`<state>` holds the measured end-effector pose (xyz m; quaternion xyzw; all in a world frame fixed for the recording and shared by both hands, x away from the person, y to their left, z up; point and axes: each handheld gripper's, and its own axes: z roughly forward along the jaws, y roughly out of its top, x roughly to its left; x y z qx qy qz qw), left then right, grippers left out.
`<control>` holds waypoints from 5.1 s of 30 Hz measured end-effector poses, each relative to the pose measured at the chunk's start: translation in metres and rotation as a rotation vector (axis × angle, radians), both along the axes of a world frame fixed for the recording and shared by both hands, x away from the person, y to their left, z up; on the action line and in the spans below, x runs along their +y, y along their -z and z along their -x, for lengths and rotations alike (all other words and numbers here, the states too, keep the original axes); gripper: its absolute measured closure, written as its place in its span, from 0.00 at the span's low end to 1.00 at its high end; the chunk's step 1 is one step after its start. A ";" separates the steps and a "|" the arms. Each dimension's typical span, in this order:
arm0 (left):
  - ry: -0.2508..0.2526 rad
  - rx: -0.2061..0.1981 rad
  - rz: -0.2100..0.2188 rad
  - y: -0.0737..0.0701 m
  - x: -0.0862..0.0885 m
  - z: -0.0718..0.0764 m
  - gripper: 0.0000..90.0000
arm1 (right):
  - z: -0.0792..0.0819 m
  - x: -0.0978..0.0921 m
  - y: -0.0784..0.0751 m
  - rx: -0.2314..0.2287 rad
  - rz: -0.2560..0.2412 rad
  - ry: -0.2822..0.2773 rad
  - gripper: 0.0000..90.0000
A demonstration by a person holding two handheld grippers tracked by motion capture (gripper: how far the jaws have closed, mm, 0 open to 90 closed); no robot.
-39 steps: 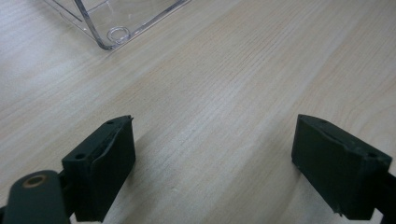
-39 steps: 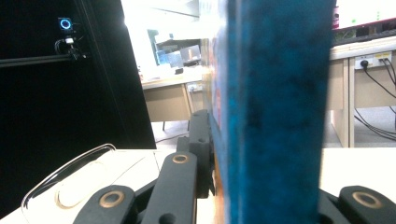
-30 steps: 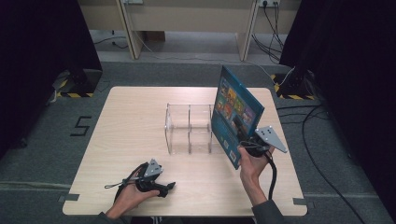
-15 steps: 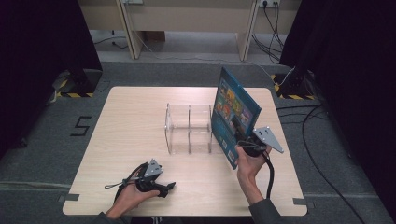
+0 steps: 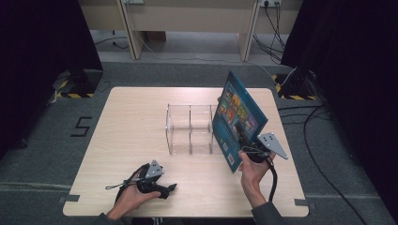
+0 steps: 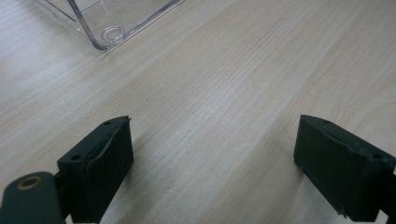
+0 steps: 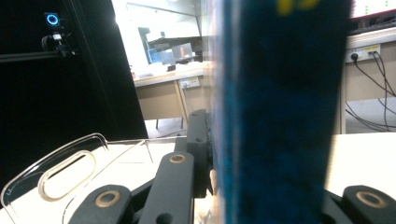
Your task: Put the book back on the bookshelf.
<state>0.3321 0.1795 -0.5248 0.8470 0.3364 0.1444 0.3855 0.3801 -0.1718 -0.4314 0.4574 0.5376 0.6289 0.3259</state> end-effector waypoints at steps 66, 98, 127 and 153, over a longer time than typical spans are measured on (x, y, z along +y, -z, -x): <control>0.005 0.000 -0.003 0.000 0.000 0.000 0.12 | 0.052 -0.018 0.017 0.110 0.027 -0.065 0.54; 0.033 0.014 -0.019 0.001 -0.002 0.001 0.01 | 0.075 -0.042 0.022 0.122 0.027 -0.139 0.38; 0.036 0.019 -0.024 0.001 -0.002 0.002 0.00 | 0.088 -0.060 0.042 0.231 0.120 -0.268 0.23; 0.035 0.019 -0.024 0.001 -0.002 0.002 0.00 | 0.101 -0.070 0.056 0.332 0.269 -0.299 0.19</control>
